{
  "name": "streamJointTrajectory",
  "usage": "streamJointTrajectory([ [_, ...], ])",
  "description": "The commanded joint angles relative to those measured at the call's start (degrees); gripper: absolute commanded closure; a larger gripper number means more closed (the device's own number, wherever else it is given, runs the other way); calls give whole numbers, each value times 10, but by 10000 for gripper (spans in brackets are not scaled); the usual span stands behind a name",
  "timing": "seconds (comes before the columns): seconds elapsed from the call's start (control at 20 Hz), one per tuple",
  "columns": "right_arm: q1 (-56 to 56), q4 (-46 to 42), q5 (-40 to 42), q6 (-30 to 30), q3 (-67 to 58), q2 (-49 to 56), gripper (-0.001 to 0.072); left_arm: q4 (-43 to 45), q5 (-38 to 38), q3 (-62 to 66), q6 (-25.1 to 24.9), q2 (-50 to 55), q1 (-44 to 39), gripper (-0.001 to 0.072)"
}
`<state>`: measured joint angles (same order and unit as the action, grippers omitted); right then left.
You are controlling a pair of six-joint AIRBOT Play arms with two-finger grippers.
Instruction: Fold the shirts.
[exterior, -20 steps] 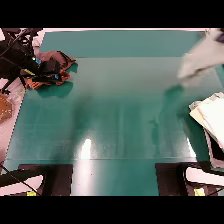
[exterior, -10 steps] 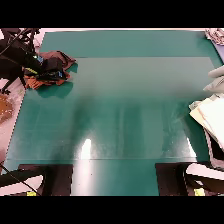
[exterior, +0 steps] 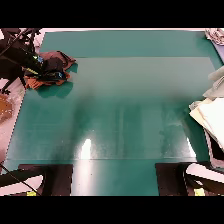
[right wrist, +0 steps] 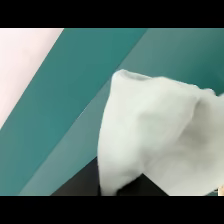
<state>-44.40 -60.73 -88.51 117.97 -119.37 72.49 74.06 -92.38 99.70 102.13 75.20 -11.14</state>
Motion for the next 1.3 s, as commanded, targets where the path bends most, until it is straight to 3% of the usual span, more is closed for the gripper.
streamJointTrajectory([
  [0.0,-6,-47,-13,49,38,-42,689,-2,-1,0,-2,0,0,355],
  [0.15,-27,-158,-20,48,116,-82,689,-14,-1,0,-2,0,0,355],
  [0.35,-103,-174,-23,48,165,-112,689,-15,0,0,-2,0,0,355],
  [0.65,-195,-208,-112,18,259,-126,688,-30,23,1,-1,0,0,355],
  [0.85,-214,-344,-58,-9,374,-125,687,-52,24,0,-1,0,0,355],
  [1.0,-226,-368,22,-10,480,-116,686,-64,31,1,5,0,0,355],
  [1.1,-227,-382,29,-11,523,-89,685,-66,40,1,13,0,0,355],
  [1.25,-227,-473,8,-17,535,-45,675,-78,45,1,14,0,0,355],
])
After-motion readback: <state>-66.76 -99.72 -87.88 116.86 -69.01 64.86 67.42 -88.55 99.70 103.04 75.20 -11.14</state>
